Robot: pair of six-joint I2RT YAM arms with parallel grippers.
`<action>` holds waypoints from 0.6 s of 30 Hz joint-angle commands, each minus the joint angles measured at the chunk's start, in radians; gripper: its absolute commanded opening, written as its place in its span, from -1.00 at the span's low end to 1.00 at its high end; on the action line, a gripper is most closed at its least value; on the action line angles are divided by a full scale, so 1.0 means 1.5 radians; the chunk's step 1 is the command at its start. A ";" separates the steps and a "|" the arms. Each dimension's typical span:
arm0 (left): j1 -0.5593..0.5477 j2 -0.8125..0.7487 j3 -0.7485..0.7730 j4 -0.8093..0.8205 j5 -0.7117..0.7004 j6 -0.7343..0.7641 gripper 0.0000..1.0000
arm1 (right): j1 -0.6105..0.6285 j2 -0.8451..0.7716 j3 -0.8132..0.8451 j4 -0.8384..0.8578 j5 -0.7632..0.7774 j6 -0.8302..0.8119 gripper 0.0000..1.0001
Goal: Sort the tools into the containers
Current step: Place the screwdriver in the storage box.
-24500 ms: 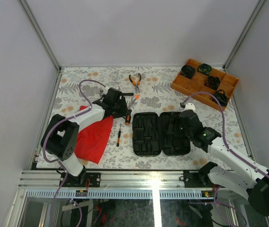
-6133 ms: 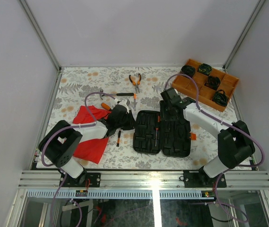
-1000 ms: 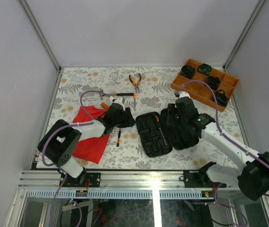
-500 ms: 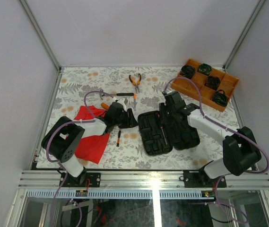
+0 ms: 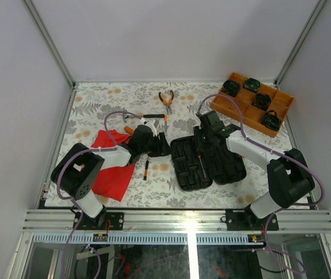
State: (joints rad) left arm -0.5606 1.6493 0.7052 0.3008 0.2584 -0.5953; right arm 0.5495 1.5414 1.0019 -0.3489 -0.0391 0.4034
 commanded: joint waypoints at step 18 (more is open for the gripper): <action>0.001 0.060 0.059 -0.007 0.024 0.006 -0.07 | 0.006 0.091 0.064 -0.021 0.036 -0.042 -0.41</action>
State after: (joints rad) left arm -0.5606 1.7340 0.7673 0.2840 0.2817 -0.5972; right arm 0.5499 1.6585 1.0508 -0.3630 -0.0162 0.3618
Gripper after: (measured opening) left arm 0.471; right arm 0.299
